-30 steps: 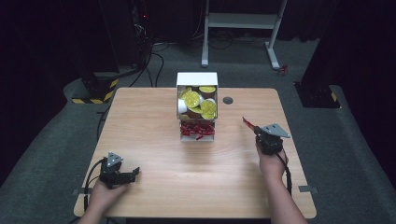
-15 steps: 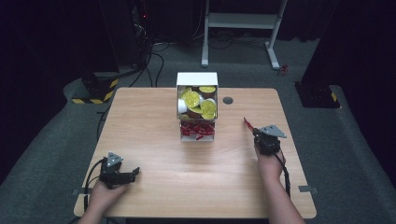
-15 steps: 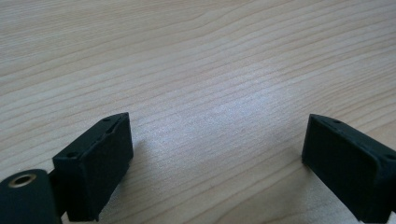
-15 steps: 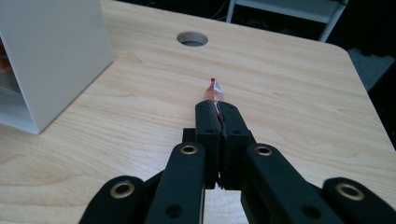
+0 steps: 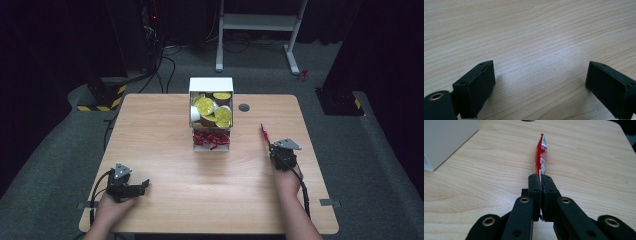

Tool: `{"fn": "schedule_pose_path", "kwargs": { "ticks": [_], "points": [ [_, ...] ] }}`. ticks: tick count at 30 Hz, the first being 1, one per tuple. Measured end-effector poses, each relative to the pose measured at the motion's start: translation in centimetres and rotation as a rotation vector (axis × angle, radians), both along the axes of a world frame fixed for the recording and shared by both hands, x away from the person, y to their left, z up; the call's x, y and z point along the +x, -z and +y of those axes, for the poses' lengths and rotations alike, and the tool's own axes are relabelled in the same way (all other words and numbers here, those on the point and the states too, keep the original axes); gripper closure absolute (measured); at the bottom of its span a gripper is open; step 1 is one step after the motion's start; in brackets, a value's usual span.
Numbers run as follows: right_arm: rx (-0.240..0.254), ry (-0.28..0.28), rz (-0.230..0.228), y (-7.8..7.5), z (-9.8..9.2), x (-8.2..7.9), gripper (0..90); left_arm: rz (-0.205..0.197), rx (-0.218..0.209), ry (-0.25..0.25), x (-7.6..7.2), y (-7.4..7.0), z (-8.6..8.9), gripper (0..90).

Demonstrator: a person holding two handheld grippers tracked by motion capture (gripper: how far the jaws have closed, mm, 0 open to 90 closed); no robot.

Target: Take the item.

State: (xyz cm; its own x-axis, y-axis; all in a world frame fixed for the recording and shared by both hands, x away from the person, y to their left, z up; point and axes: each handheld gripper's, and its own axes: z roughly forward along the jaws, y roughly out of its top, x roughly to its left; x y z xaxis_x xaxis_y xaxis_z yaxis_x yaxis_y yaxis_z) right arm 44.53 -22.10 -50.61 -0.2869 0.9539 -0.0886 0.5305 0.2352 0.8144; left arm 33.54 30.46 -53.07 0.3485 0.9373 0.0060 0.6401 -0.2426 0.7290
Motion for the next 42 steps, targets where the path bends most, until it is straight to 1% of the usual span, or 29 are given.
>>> {"fn": "schedule_pose_path", "kwargs": {
  "ticks": [4, 12, 22, 26, 29, 31, 33, 35, 41, 42],
  "points": [
    [-0.014, 0.000, 0.012, 0.4, 0.3, 0.2, 88.2, 0.001, 0.000, 0.002, 0.0, 0.0, 0.0, 9.2],
    [-0.019, 0.004, 0.042, 0.9, 0.4, 0.3, 87.2, 0.003, 0.002, 0.005, -0.1, 0.0, 0.0, 9.4],
    [-0.024, 0.005, 0.052, 1.5, 0.7, 0.3, 86.2, 0.002, 0.002, 0.005, -0.1, 0.0, 0.0, 9.5],
    [-0.012, -0.001, 0.057, 1.5, 0.7, 0.3, 85.6, 0.002, 0.002, 0.006, -0.1, 0.0, 0.0, 9.6],
    [-0.011, -0.015, 0.044, 1.2, 0.7, 0.3, 82.8, 0.001, 0.000, 0.004, -0.1, 0.0, 0.0, 9.6],
    [-0.008, -0.025, 0.033, 0.9, 0.7, 0.3, 79.4, 0.002, 0.002, 0.006, -0.1, 0.0, 0.0, 9.6],
    [0.009, -0.024, 0.027, 0.5, 0.7, 0.3, 78.6, 0.002, 0.002, 0.006, -0.1, 0.0, 0.0, 9.6],
    [0.014, -0.027, 0.011, 0.0, 0.7, 0.2, 77.7, 0.002, 0.002, 0.006, -0.1, 0.0, 0.0, 9.6],
    [0.030, -0.030, 0.002, -0.6, 1.1, 0.1, 72.8, 0.001, 0.000, 0.005, -0.1, 0.0, 0.0, 9.6],
    [0.026, -0.035, -0.005, -0.6, 1.2, 0.0, 71.8, 0.002, 0.002, 0.006, -0.1, 0.0, 0.0, 9.6]
  ]
}}
